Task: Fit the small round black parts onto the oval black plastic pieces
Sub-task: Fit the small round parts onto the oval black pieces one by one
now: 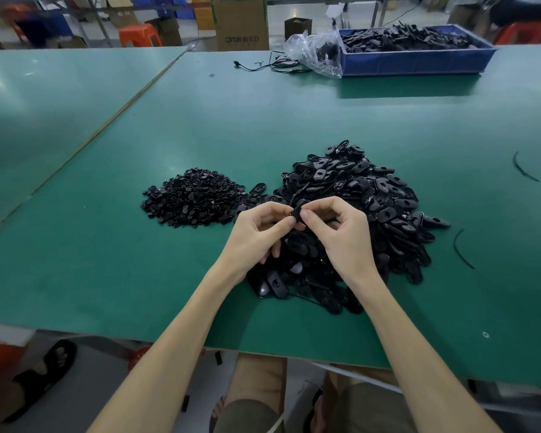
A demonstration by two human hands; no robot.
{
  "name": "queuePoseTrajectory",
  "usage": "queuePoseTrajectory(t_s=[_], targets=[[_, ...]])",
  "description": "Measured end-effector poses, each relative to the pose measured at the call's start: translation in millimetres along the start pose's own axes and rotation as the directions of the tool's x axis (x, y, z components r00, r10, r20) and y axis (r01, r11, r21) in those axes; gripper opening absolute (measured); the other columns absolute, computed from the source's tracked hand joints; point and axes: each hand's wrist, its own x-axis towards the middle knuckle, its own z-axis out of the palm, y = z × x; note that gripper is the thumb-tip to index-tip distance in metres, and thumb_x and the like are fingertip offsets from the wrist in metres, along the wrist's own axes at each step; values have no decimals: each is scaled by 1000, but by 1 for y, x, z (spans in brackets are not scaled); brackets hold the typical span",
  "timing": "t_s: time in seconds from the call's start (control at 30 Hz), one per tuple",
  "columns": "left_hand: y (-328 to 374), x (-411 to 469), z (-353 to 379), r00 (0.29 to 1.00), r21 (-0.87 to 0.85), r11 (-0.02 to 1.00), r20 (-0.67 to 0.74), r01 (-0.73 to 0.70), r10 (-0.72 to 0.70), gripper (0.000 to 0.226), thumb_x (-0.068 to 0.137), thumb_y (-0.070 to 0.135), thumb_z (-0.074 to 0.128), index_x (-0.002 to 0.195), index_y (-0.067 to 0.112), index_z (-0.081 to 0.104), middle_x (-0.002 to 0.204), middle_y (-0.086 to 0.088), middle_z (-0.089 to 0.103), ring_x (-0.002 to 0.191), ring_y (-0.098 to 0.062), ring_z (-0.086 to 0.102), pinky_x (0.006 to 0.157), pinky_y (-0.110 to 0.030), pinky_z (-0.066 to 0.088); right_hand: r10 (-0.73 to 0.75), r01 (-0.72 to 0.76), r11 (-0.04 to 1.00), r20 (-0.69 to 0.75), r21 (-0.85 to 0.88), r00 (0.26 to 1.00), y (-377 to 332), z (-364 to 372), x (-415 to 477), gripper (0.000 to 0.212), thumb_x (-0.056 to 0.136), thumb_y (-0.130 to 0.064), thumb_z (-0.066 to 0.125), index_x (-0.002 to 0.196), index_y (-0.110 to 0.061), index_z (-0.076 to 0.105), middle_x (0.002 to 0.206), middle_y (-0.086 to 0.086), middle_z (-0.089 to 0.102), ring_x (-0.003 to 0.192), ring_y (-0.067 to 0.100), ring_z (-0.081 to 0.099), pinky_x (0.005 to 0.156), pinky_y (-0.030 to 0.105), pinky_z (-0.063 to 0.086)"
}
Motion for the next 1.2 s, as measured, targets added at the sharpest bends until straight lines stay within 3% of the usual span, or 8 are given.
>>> queuePoseTrajectory(t_s=[0.2,0.47,0.63,0.93,1.07,1.2], targets=[[1,0,1,1000,3,1000,-7,-5,5,10,100,17,67,109,17,69,99,-4,79,42,-14,52,34,-20,35,-25,23,998,-24,-58,999,-3,2,-1,7,95,-11,77,93,-17,73,89,-2,76,84,12,76,78,23,57],[1,1,2,998,-3,1000,-57,22,-22,9,101,15,65,108,12,69,94,-5,80,41,-15,52,34,-22,37,-82,82,988,4,-133,997,-3,5,-1,22,96,-2,71,97,-23,75,102,5,71,89,22,75,75,24,57],[0,2,2,997,-16,1000,-79,26,-27,13,101,20,66,103,8,72,86,-7,77,42,-15,53,33,-23,35,-127,136,973,60,-185,990,-2,6,-2,24,95,0,71,96,-22,77,100,-2,70,85,15,71,71,20,53],[-1,3,1,995,-97,994,-86,42,-50,18,101,11,64,111,-3,66,70,3,69,46,-11,56,34,-19,35,-43,47,994,50,-100,998,-5,6,-3,28,95,-9,73,117,-26,71,92,-8,72,88,14,74,73,28,55],[0,3,1,998,-74,997,-54,26,-30,12,102,10,63,109,1,68,73,0,70,47,-11,56,34,-19,35,-14,21,995,73,-97,997,-4,4,-3,15,96,-11,73,108,-20,75,90,-6,79,87,12,77,84,39,62],[0,2,1,1000,-64,998,-27,10,-12,10,102,12,64,108,5,68,78,2,73,49,-11,57,34,-19,35,4,2,996,67,-92,998,-3,2,-2,9,97,-11,73,105,-15,74,87,-4,79,85,12,77,83,35,62]])
